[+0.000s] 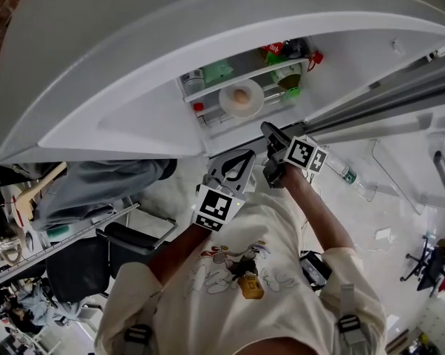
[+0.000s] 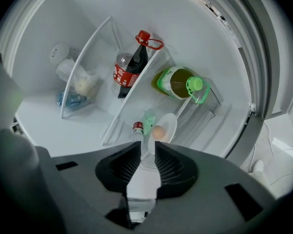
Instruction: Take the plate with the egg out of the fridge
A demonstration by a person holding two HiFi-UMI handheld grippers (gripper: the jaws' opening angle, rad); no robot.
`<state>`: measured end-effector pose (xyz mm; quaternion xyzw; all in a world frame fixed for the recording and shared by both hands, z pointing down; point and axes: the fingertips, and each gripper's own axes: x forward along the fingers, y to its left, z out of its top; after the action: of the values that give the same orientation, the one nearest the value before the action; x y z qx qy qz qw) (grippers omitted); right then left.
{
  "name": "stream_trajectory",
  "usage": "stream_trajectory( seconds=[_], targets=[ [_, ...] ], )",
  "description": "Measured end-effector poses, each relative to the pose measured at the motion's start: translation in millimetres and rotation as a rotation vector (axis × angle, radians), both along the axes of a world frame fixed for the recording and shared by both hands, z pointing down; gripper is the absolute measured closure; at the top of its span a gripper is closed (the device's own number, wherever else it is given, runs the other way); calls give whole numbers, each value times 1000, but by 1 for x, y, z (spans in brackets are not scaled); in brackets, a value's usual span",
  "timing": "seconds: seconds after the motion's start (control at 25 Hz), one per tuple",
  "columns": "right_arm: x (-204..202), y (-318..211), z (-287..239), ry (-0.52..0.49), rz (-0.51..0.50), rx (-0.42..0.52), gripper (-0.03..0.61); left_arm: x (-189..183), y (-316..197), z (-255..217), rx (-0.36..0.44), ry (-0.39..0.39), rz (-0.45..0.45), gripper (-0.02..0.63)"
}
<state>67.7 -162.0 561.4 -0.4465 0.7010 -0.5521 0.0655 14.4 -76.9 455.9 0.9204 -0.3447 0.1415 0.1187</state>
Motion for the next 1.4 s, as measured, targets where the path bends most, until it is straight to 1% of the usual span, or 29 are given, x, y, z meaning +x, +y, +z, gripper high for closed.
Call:
stream_trajectory(
  seconds=[0.16, 0.36, 0.72, 1.16, 1.4],
  targets=[
    [-1, -5, 6, -1, 9, -12, 508, -1, 1, 5, 17, -27, 9, 604],
    [-3, -12, 13, -4, 20, -27, 508, -4, -1, 15, 13, -44, 7, 604],
    [-5, -23, 32, 15, 43, -41, 507, -8, -3, 30, -1, -58, 4, 604],
    [-8, -40, 52, -12, 94, -78, 497, -11, -3, 40, -15, -74, 3, 604],
    [-5, -50, 61, 20, 105, -87, 495, -12, -2, 40, -18, -75, -7, 604]
  ],
)
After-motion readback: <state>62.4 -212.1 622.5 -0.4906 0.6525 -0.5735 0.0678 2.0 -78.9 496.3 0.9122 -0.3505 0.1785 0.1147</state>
